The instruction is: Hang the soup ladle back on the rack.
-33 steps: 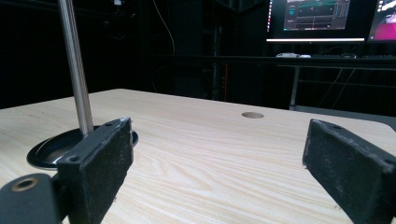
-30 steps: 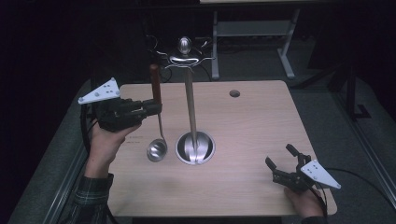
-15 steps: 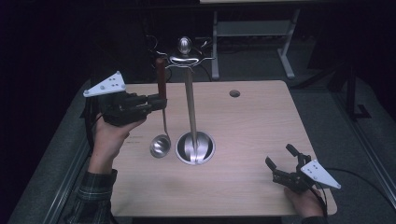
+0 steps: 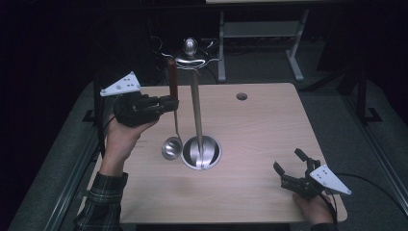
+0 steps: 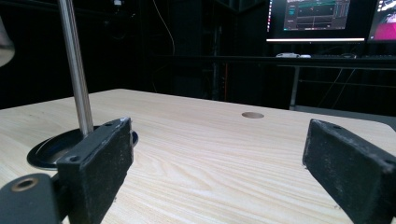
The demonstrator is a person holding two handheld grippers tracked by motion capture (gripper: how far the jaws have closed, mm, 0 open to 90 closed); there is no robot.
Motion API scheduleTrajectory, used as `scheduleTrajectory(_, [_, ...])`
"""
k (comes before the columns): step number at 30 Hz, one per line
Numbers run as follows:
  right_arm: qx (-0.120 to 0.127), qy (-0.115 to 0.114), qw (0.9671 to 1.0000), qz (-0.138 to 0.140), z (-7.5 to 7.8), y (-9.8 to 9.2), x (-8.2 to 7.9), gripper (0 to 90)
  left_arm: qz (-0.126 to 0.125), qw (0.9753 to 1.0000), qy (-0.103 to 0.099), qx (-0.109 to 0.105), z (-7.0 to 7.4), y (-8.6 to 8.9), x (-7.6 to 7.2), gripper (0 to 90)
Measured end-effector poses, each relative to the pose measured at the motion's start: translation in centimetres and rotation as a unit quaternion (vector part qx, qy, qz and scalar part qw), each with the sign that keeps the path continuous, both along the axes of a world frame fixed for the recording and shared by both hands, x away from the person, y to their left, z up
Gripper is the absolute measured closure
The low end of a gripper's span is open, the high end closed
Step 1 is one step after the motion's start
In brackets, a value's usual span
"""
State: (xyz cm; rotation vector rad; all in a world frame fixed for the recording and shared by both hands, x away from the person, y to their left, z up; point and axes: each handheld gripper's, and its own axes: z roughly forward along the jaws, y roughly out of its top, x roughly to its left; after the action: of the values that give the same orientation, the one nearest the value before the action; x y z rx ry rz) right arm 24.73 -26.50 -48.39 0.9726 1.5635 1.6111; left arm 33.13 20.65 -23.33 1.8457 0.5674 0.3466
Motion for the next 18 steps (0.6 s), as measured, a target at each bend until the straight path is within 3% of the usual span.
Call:
scheduleTrajectory(6, [0.0,0.0,1.0,0.0,0.0,0.0,0.0,7.9,-0.006,0.9999,0.003,-0.009,-0.27,-0.1,0.04,74.1])
scheduleTrajectory(15, [0.0,0.0,1.0,0.0,0.0,0.0,0.0,8.0,-0.011,0.9999,0.002,-0.004,-0.24,0.33,0.02,71.8])
scheduleTrajectory(18, [0.0,0.0,1.0,0.001,0.0,-0.02,0.0,7.9,-0.005,1.0,0.0,0.002,-0.47,0.46,-0.02,64.9])
